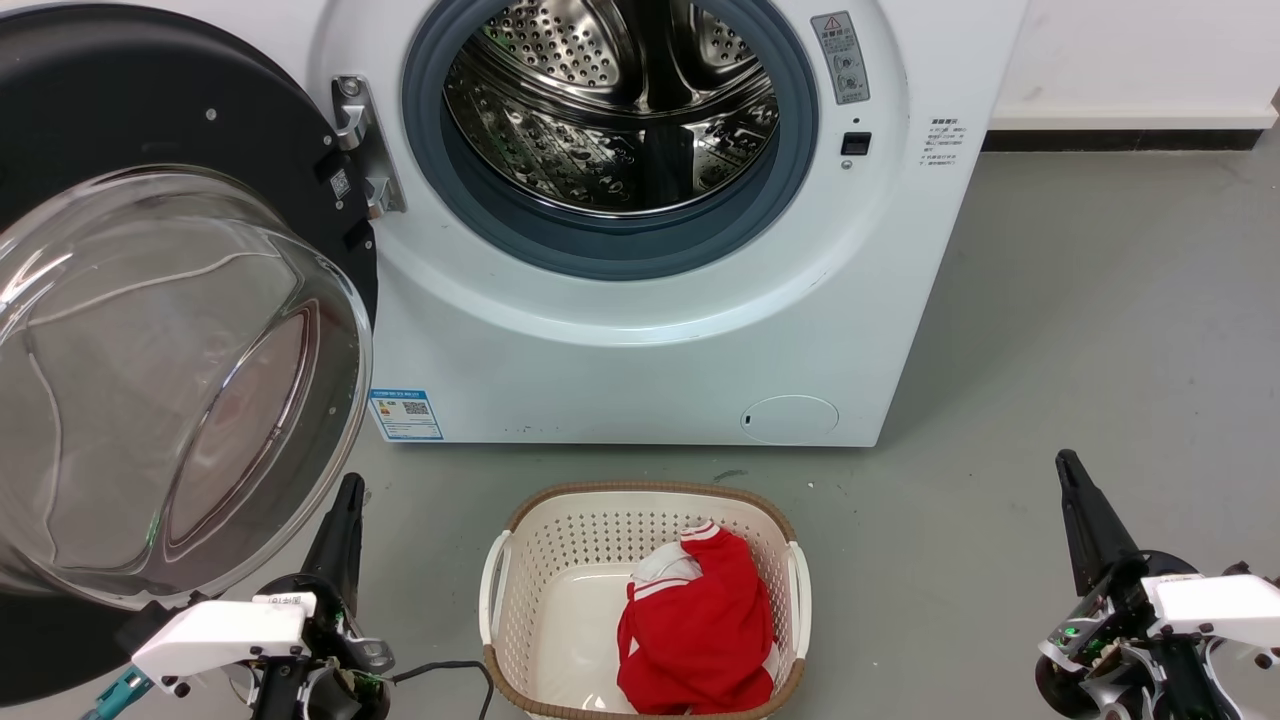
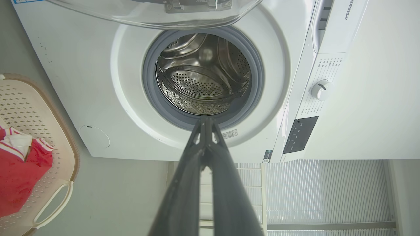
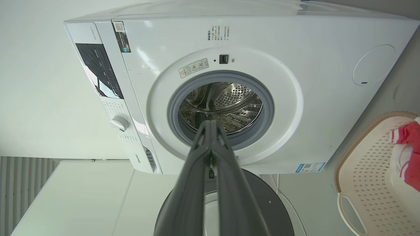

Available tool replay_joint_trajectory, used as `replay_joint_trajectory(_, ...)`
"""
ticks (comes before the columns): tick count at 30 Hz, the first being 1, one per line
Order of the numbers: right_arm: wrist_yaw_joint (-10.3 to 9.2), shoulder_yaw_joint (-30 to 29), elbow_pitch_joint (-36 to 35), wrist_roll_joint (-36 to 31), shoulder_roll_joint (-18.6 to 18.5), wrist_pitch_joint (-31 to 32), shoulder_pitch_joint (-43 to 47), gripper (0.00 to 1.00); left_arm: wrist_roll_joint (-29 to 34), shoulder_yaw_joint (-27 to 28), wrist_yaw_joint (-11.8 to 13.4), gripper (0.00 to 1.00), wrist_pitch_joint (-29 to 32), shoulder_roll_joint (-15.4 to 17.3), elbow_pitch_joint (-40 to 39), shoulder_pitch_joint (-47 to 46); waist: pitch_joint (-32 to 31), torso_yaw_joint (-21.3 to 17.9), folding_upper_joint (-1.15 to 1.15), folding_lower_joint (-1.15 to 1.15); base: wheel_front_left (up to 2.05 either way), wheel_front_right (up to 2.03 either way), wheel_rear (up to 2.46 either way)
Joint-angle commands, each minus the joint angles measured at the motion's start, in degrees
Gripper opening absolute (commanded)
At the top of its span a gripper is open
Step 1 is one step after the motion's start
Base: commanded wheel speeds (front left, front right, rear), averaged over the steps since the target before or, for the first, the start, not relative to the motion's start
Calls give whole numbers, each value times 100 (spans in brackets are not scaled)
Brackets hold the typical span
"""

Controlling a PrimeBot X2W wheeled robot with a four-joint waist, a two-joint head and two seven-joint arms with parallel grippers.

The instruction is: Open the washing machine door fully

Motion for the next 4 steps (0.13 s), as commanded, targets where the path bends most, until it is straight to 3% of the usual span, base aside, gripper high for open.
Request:
replay_joint_trajectory(1,0,-5,7,17,0,12,-69,0,-8,17,-22,0,16,-8,1,-43,0,0,0,0,0,0,0)
replay_joint_trajectory(4,0,-6,7,16,1,12,-70,0,-8,17,-22,0,16,-8,1,-43,0,0,0,0,0,0,0)
